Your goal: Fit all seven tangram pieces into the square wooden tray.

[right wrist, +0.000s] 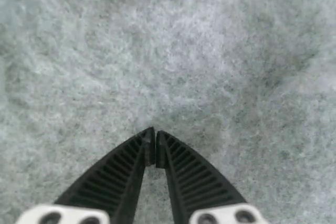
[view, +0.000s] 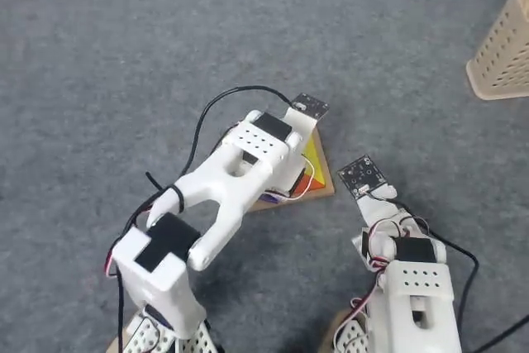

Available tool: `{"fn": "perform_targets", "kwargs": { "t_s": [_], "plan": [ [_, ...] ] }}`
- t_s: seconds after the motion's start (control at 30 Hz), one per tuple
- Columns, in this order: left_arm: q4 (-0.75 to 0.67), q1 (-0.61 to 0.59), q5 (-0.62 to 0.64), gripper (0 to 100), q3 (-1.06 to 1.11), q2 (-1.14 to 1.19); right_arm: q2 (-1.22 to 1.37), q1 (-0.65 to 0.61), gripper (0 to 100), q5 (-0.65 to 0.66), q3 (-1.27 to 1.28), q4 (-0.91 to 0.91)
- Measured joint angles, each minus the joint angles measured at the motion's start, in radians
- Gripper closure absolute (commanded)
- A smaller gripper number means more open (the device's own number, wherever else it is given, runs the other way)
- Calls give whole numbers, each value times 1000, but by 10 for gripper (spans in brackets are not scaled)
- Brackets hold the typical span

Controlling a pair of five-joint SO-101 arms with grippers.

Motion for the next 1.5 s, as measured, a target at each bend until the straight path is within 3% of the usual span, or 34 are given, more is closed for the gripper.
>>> {"fn": "perform_targets", "kwargs": {
  "t_s": [0.43,0.7,0.87,1.1,1.27,1.5],
  "plan": [
    [0,-5,-3,988,-83,52,0,0,992,0,0,0],
    [0,-72,0,988,-163,51,0,0,992,0,0,0],
    [57,-100,-8,988,-167,-66,0,0,992,0,0,0],
    [-25,-236,-63,988,83,-222,0,0,992,0,0,0],
    [-137,-250,-75,988,258,-227,0,-8,992,0,0,0],
    [-155,-250,-77,988,281,-227,0,-8,992,0,0,0]
  ]
}}
